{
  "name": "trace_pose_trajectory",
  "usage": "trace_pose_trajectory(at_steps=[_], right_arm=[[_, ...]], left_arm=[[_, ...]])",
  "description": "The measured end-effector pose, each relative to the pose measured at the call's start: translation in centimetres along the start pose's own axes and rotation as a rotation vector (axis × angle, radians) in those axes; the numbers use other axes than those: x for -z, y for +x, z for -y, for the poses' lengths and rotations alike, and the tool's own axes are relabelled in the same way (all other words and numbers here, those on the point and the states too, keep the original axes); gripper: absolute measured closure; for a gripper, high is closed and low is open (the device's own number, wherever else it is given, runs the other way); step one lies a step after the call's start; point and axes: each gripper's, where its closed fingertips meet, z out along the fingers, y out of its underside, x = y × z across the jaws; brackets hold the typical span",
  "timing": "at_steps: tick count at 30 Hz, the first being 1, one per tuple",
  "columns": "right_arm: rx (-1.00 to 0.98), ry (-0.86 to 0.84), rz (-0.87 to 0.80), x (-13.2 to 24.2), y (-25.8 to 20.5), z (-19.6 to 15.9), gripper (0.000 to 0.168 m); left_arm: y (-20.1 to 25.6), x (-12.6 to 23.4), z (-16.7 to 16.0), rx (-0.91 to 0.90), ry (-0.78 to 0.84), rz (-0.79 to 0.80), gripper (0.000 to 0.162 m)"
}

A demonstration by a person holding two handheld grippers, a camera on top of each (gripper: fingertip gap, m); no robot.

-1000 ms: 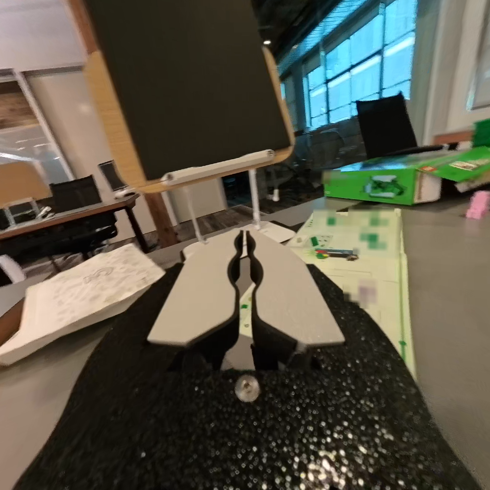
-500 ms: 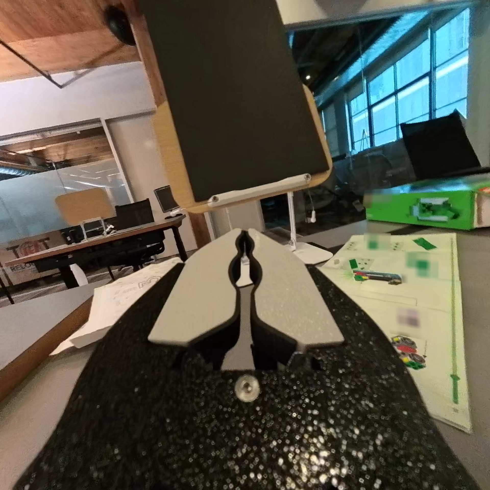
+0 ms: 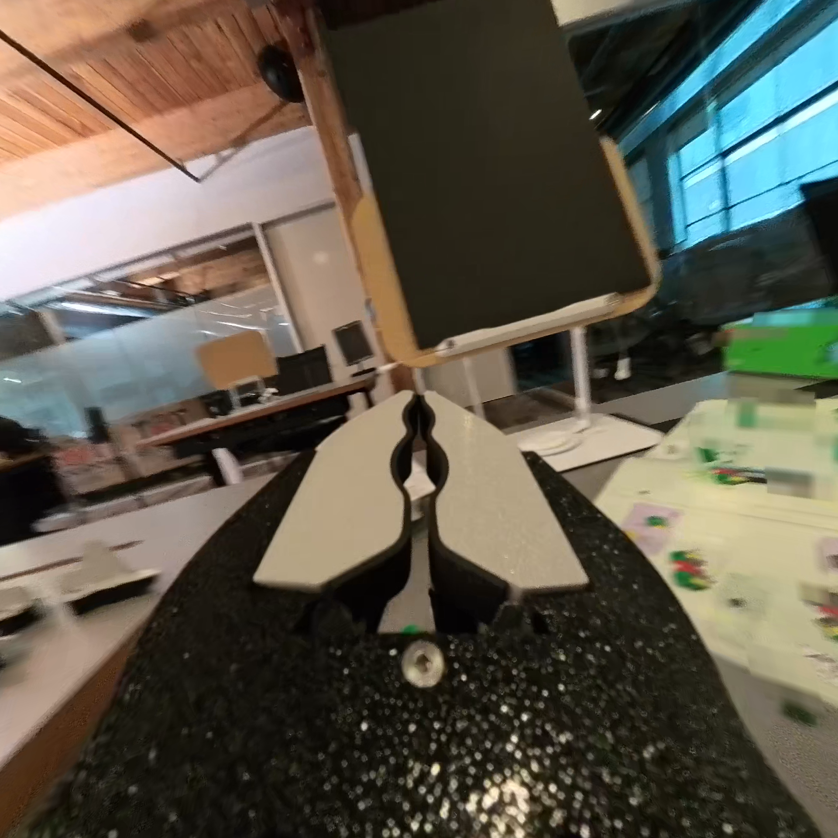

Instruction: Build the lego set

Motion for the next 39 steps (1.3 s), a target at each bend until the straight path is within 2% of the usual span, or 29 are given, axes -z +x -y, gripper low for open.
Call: trace_pose_trajectory(at_steps=[4,7,10,13,17,20,22,27,30,34,39], right_arm=[[-0.060,0.062,0.003,0.6,0.5,0.6,0.128],[-0.140,0.135,-0.020,1.3,1.6,1.3,0.123],[-0.289,0.282,-0.119,2.4,4.0,2.4,0.118],[-0.364,0.289,-0.236,2.8,6.2,2.3,0.123],[-0.248,0.215,-0.266,0.9,7.3,3.7,0.129],[-0.141,0.160,-0.262,-1.9,7.9,4.8,0.134],[-0.103,0.100,-0.253,-3.9,8.2,5.0,0.136],[0.167,-0.136,-0.213,-8.2,8.7,4.8,0.168],[0.299,-0.197,-0.168,-10.2,8.5,5.4,0.168],[0.304,-0.213,-0.115,-12.1,7.8,5.1,0.168],[0.269,-0.178,-0.088,-12.5,7.1,4.8,0.168]], left_arm=[[-5.6,2.0,0.0,-0.103,-0.040,0.137,0.162],[-7.9,2.9,-2.2,-0.134,-0.114,0.173,0.162],[-8.7,2.6,-3.3,-0.152,-0.134,0.167,0.162],[-9.7,2.6,-3.6,-0.157,-0.130,0.184,0.162],[-11.9,3.0,-4.2,-0.130,-0.142,0.237,0.162],[-12.7,3.5,-4.6,-0.035,-0.134,0.260,0.162],[-12.4,3.5,-4.4,-0.043,-0.125,0.252,0.162],[-11.4,3.0,-3.9,-0.078,-0.115,0.222,0.162],[-11.7,3.0,-3.7,-0.062,-0.103,0.228,0.162],[-12.5,3.3,-3.8,-0.010,-0.094,0.256,0.162],[-13.7,3.8,-3.7,0.015,-0.083,0.295,0.162]])
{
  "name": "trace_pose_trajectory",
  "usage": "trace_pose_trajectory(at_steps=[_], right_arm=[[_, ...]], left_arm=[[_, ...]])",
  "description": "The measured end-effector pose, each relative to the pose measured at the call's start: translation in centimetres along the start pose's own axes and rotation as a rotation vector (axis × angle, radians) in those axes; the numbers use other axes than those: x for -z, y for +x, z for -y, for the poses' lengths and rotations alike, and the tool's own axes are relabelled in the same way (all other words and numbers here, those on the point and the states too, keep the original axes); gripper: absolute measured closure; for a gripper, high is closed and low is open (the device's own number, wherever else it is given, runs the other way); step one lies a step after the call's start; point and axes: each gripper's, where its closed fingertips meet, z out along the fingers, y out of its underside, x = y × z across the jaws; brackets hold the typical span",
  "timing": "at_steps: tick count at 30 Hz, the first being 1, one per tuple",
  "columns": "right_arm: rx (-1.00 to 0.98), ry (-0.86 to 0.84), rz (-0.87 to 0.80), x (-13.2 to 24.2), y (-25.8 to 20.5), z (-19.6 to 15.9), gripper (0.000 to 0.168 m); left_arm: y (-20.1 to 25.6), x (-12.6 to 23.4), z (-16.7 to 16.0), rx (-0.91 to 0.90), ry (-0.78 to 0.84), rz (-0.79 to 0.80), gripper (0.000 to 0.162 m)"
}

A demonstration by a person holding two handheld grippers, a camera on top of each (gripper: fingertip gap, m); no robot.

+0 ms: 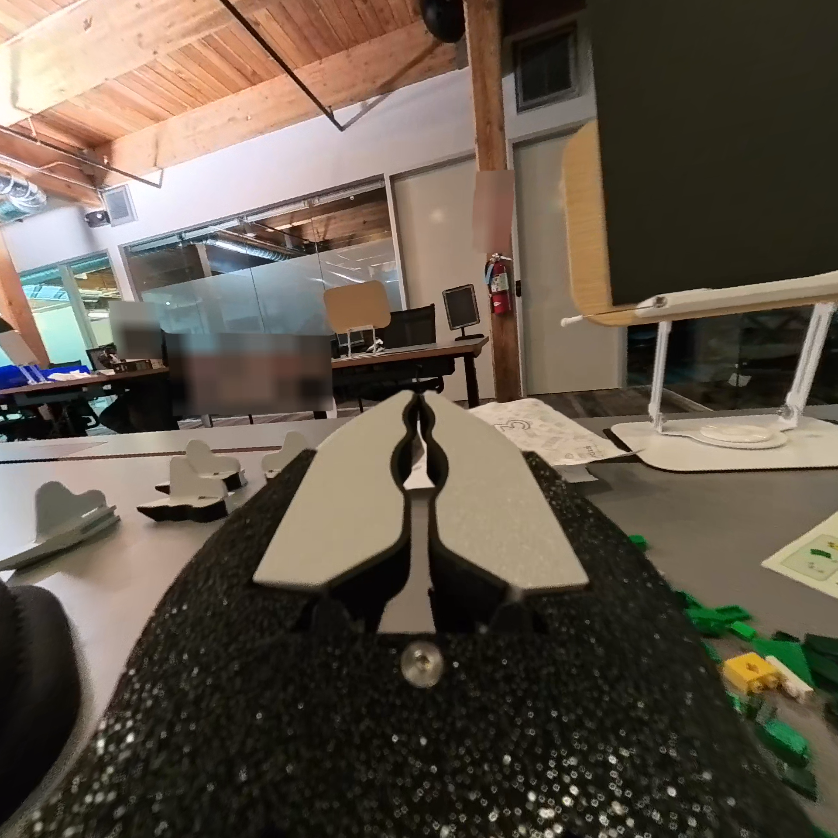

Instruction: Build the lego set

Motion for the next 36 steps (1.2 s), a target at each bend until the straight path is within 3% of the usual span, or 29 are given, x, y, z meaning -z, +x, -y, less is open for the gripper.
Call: trace_pose_trajectory(at_steps=[8,16,19,24,36], right_arm=[[-0.043,0.001,0.044,-0.4,0.2,0.4,0.168],[0.042,-0.151,0.143,-4.4,3.7,2.9,0.162],[-0.047,-0.230,0.168,-5.7,4.8,2.9,0.167],[-0.092,-0.272,0.251,-7.6,4.6,2.7,0.154],[-0.099,-0.305,0.316,-8.4,2.2,2.1,0.157]], left_arm=[[-0.4,0.1,0.0,0.015,0.003,0.010,0.162],[0.0,0.0,0.0,-0.001,0.001,0.000,0.162],[-0.2,0.0,0.0,0.013,0.001,0.003,0.162],[-0.2,0.0,0.2,0.013,0.007,-0.001,0.162],[0.3,-0.2,0.3,0.001,0.005,-0.018,0.162]])
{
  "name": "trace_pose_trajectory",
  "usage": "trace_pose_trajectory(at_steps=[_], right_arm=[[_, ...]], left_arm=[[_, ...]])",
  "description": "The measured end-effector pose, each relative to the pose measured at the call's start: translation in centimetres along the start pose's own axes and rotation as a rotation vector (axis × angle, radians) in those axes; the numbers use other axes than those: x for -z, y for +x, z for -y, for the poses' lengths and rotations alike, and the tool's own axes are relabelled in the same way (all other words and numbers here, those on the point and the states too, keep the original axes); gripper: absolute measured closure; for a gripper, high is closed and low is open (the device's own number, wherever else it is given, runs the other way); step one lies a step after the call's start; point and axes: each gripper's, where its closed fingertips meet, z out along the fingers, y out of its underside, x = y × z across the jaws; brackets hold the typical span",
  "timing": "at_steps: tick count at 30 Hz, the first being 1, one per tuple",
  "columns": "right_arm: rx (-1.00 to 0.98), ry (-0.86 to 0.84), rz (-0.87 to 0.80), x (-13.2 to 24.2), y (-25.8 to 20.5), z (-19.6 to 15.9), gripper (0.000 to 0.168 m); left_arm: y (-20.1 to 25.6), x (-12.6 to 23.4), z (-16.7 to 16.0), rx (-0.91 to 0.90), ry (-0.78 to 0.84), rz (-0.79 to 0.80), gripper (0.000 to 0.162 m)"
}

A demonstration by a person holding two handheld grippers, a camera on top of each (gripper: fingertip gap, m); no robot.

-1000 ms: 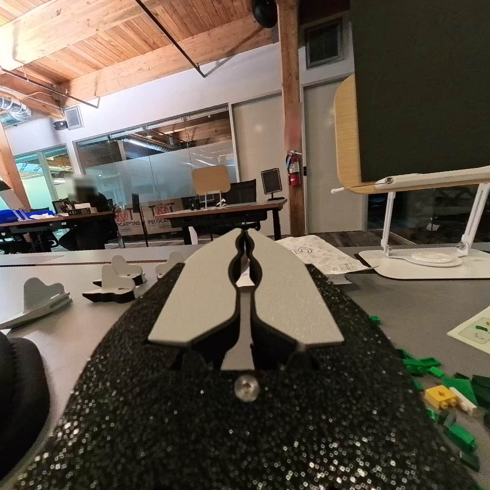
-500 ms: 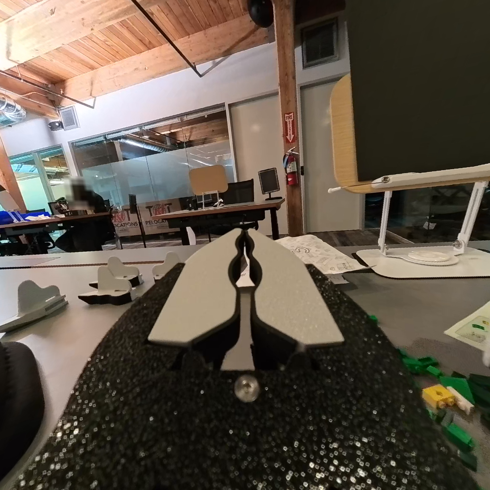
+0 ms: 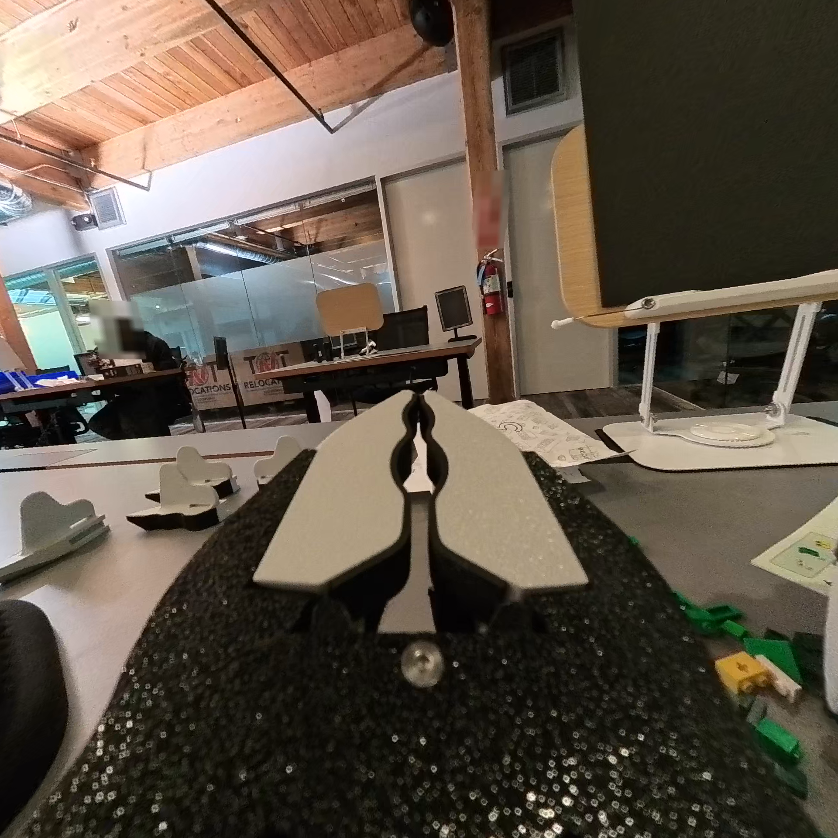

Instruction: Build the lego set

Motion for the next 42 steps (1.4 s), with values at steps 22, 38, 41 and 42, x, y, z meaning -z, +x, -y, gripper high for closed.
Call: trace_pose_trajectory(at_steps=[22,38,41,42], right_arm=[[-0.048,-0.081,-0.208,1.2,2.8,-1.3,0.147],[-0.319,0.171,-0.307,9.8,0.8,-3.9,0.158],[-0.300,0.145,-0.282,6.2,0.3,-2.0,0.168],[-0.298,0.135,-0.283,5.0,0.4,-1.1,0.168]], left_arm=[[-0.2,0.0,0.0,0.024,-0.002,0.000,0.162],[1.5,-0.3,0.1,-0.061,-0.002,-0.040,0.162],[1.7,-0.4,0.1,-0.063,-0.005,-0.048,0.162],[1.8,-0.4,0.1,-0.070,-0.005,-0.050,0.162]])
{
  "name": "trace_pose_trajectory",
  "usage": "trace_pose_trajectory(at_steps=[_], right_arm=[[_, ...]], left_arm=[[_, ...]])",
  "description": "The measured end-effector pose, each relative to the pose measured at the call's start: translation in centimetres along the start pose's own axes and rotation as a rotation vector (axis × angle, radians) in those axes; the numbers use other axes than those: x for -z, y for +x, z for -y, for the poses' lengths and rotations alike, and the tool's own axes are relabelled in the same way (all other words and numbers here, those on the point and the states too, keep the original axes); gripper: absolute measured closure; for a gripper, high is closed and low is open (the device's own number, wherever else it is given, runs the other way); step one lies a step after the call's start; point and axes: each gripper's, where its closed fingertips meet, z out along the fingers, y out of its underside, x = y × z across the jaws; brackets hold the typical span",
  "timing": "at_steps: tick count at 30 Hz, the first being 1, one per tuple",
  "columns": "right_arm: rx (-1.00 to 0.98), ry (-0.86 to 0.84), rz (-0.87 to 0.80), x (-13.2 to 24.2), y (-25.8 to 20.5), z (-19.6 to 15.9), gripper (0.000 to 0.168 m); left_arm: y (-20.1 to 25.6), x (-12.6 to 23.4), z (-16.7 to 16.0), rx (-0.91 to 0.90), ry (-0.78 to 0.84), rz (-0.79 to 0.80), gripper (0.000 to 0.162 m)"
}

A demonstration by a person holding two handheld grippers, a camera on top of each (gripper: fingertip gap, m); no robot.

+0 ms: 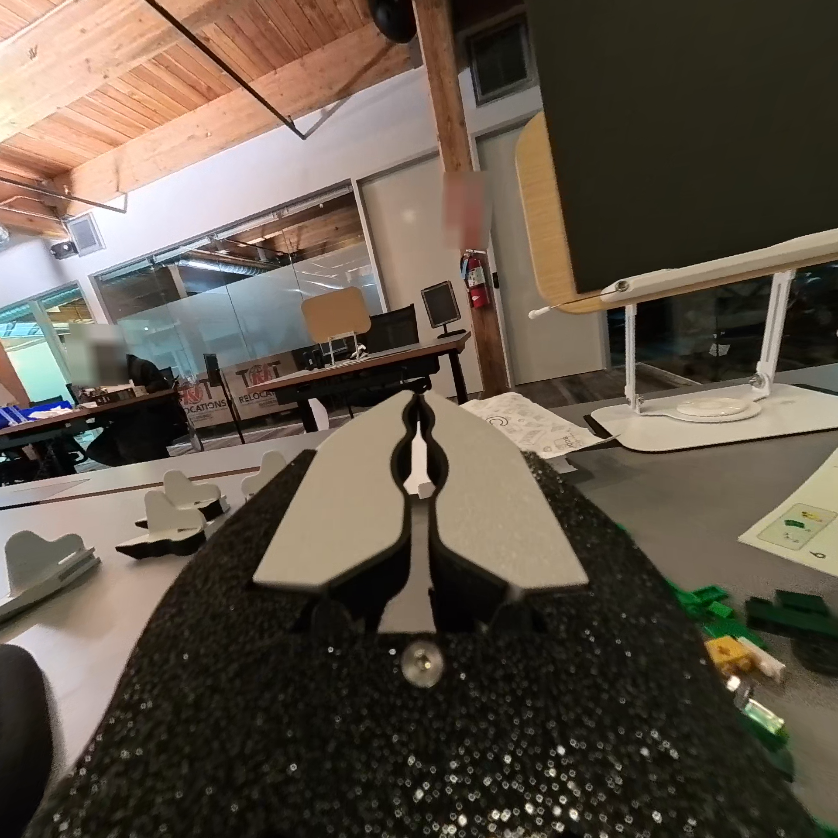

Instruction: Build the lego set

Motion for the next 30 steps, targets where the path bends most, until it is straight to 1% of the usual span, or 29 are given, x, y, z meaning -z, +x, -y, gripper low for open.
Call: trace_pose_trajectory(at_steps=[3,6,10,12,17,20,21,22,24,26,28,30], right_arm=[[0.022,-0.066,-0.027,-3.1,-0.5,1.0,0.168],[-0.006,-0.122,-0.034,-4.9,-0.1,0.7,0.167],[-0.035,-0.129,-0.023,-5.2,-0.1,0.7,0.156],[-0.012,-0.153,-0.050,-5.4,0.3,0.5,0.156],[-0.024,-0.179,-0.023,-6.3,0.0,0.4,0.156],[0.019,-0.190,-0.079,-6.2,0.7,0.4,0.155],[0.017,-0.191,-0.073,-6.3,0.7,0.4,0.157],[0.013,-0.190,-0.057,-6.3,0.6,0.4,0.163],[0.027,-0.187,-0.043,-6.4,0.6,0.4,0.164],[0.086,-0.178,-0.052,-6.0,0.6,0.3,0.164],[0.127,-0.142,-0.048,-4.9,0.2,0.4,0.165],[0.128,-0.122,-0.039,-2.8,-0.2,-0.1,0.165]], left_arm=[[0.3,0.0,0.0,-0.022,-0.003,-0.010,0.162],[0.5,0.0,0.2,-0.037,0.000,-0.015,0.162],[0.5,-0.1,0.1,-0.031,-0.002,-0.019,0.162],[0.5,-0.1,0.1,-0.027,-0.002,-0.019,0.162],[0.5,-0.1,0.1,-0.023,-0.002,-0.018,0.162],[0.4,-0.1,0.1,-0.021,0.001,-0.017,0.162],[0.4,-0.1,0.1,-0.019,0.001,-0.017,0.162],[0.5,-0.1,0.1,-0.019,0.000,-0.018,0.162],[0.5,-0.1,0.1,-0.021,-0.002,-0.021,0.162],[0.6,-0.2,0.1,-0.024,-0.002,-0.023,0.162],[0.6,-0.1,0.1,-0.027,0.000,-0.023,0.162],[0.5,-0.1,0.2,-0.029,0.000,-0.020,0.162]])
